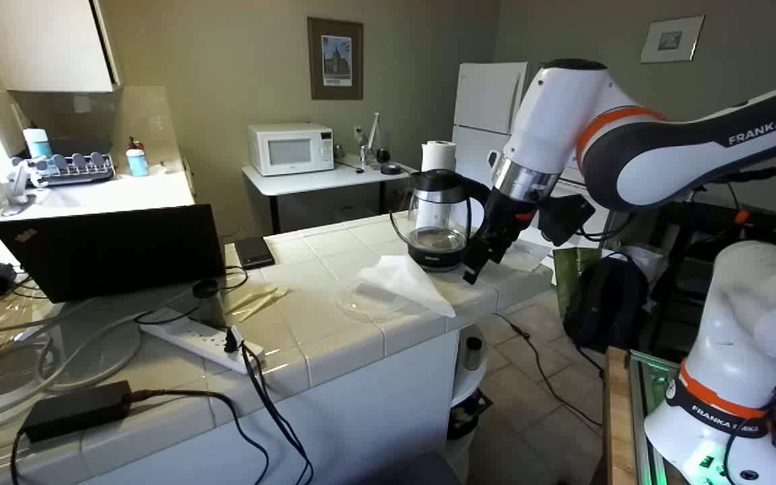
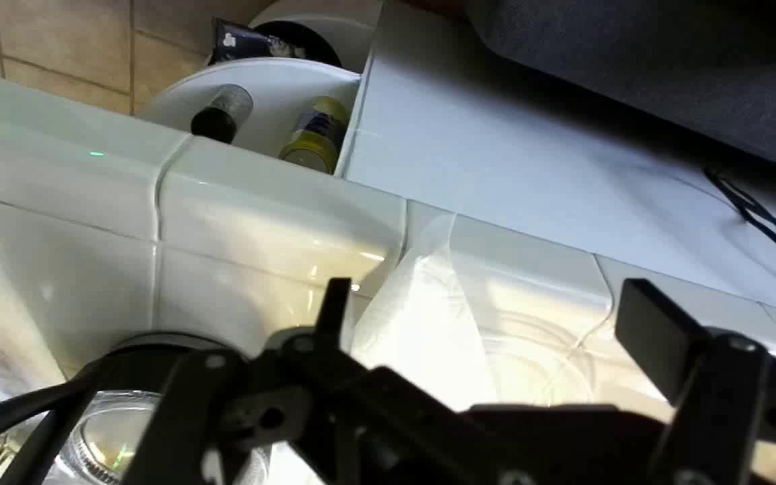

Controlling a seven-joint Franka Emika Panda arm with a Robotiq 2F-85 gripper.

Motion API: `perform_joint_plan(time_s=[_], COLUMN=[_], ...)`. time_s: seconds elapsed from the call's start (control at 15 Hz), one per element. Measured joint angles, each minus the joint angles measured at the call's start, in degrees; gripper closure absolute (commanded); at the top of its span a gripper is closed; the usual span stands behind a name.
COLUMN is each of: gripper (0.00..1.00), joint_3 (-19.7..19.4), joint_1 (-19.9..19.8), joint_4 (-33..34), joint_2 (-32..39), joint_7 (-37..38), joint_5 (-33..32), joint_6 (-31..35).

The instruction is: Open the lid on the kettle.

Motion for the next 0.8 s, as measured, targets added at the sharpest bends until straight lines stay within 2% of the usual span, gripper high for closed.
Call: perform_joint_plan(time_s=[0.67,0.8], gripper=[0.00,0.00], joint_3=[-0.1,0.0], joint_1=[-0.1,-1.5], joint_4=[0.1,0.5], joint_2=[0.0,-0.4], joint_7=[0.3,3.2], joint_5=[-0.5,-2.7], joint_6=[0.2,2.6])
